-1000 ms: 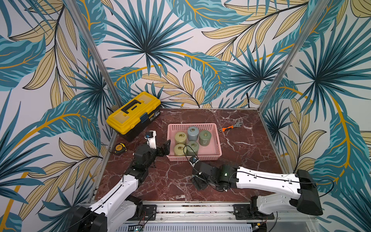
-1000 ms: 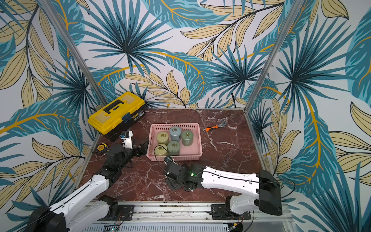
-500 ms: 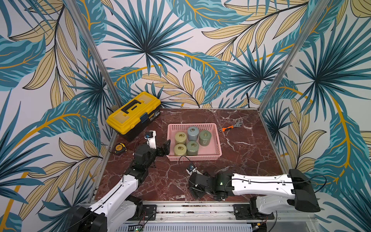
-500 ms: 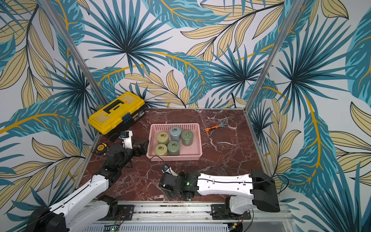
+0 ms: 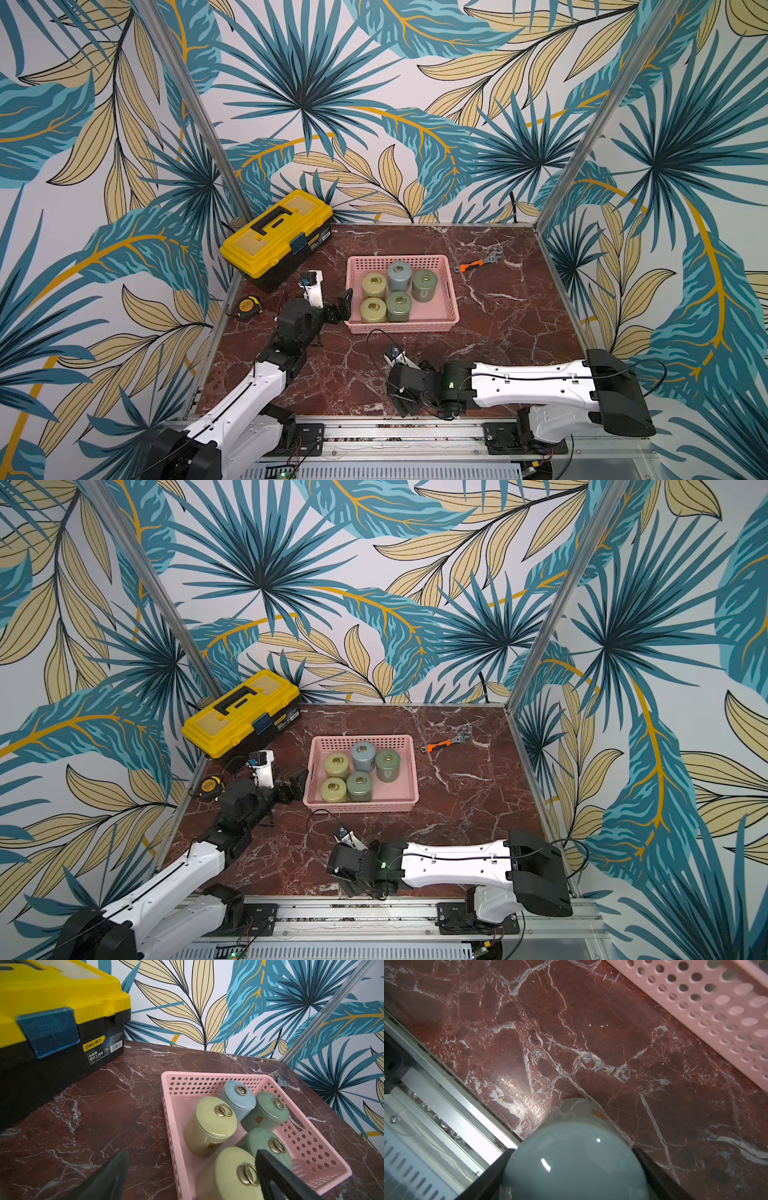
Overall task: Take the tea canister out of the basket
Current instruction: Place the tea canister at the center of the board.
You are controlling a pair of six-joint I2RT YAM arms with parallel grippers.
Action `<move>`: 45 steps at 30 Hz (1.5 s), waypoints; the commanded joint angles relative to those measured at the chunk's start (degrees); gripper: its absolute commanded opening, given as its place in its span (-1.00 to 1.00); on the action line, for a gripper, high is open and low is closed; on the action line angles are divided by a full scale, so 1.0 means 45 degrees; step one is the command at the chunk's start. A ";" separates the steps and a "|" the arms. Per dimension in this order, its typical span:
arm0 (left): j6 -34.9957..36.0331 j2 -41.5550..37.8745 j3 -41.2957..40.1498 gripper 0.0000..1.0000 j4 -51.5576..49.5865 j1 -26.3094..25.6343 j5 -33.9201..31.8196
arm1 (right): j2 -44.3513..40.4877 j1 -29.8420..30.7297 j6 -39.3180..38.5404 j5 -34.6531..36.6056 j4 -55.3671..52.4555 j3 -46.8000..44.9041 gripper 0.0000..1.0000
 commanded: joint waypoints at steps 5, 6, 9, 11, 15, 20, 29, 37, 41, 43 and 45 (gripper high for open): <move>0.0151 -0.0159 -0.0337 1.00 0.0048 0.0036 -0.0061 | 0.0085 0.0118 0.0412 0.0195 0.0611 -0.0413 -0.17; 0.0141 -0.0164 -0.0325 1.00 0.0048 0.0047 -0.0057 | 0.0066 0.0118 0.0450 0.0195 0.0664 -0.0465 -0.17; 0.0166 -0.0159 -0.0328 1.00 0.0048 0.0037 -0.0064 | 0.0046 0.0118 0.0529 0.0157 0.0752 -0.0579 -0.14; 0.0156 -0.0152 -0.0332 1.00 0.0048 0.0044 -0.0057 | 0.0075 0.0118 0.0561 0.0152 0.0750 -0.0614 -0.10; 0.0156 -0.0165 -0.0322 1.00 0.0048 0.0030 -0.0068 | 0.0168 0.0138 0.0620 0.0150 0.0746 -0.0658 0.08; 0.0156 -0.0169 -0.0322 1.00 0.0029 0.0040 -0.0032 | 0.0295 0.0123 0.0708 0.0186 0.0677 -0.0655 0.52; 0.0174 -0.0366 -0.0303 1.00 -0.0142 0.0047 0.0018 | 0.0076 0.0137 0.0621 0.0636 0.0442 -0.0454 0.99; 0.0399 -0.0713 0.0360 1.00 -0.1220 0.0028 0.0984 | -0.0472 -0.0206 0.0032 0.1130 -0.0103 0.0346 0.99; 0.0557 -0.0598 0.1088 1.00 -0.2193 0.0042 0.1708 | -0.0855 -0.0720 -0.0489 0.1025 -0.0186 0.0652 0.99; 0.0465 -0.0565 0.1473 1.00 -0.2861 0.0036 0.1887 | -0.1073 -0.1070 -0.0689 0.0830 -0.0192 0.0723 0.99; 0.0326 -0.0631 0.1709 1.00 -0.3324 0.0037 0.2030 | -0.1288 -0.1472 -0.0933 0.0689 -0.0192 0.0763 0.99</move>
